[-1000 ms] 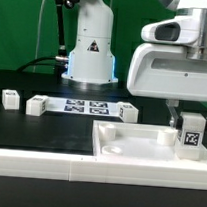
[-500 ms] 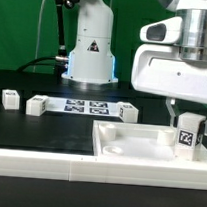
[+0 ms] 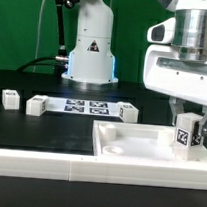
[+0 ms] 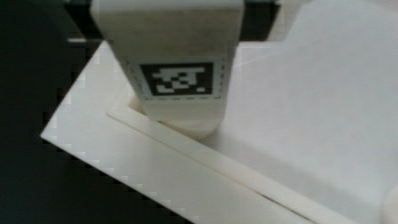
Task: Assemble one leg
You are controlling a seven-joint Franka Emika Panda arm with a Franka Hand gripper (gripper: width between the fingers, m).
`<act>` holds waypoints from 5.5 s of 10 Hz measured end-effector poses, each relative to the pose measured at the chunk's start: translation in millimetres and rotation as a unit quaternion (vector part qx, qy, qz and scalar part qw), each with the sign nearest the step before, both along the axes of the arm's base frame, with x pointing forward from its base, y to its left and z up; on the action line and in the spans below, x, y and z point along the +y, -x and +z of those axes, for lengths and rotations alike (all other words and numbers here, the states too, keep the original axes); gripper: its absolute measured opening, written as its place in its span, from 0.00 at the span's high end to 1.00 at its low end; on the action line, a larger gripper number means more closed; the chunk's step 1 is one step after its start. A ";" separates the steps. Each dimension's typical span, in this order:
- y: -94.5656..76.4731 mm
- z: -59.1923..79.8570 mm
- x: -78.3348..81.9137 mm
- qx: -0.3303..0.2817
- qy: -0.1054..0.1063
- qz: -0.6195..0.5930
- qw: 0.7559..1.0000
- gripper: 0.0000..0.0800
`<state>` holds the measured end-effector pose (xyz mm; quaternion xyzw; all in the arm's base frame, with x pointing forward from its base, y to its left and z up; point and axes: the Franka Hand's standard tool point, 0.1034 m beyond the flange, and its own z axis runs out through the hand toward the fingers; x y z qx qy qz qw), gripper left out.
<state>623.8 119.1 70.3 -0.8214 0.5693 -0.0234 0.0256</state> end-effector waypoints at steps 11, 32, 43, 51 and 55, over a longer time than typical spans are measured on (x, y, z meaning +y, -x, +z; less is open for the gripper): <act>0.1 0.1 6.0 -0.007 0.018 0.278 0.961 0.19; -2.7 0.0 -10.3 0.004 0.063 0.661 0.748 0.64; 0.3 -2.2 1.6 -0.006 0.020 0.074 0.997 0.64; -0.8 -1.5 -1.4 -0.008 0.017 0.054 0.998 0.23; -0.8 -2.5 2.8 -0.014 0.034 0.276 0.960 0.19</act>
Offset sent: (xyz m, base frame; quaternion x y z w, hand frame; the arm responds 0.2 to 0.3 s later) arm 0.0000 0.0000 0.0000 0.0000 0.0000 -0.0650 0.9979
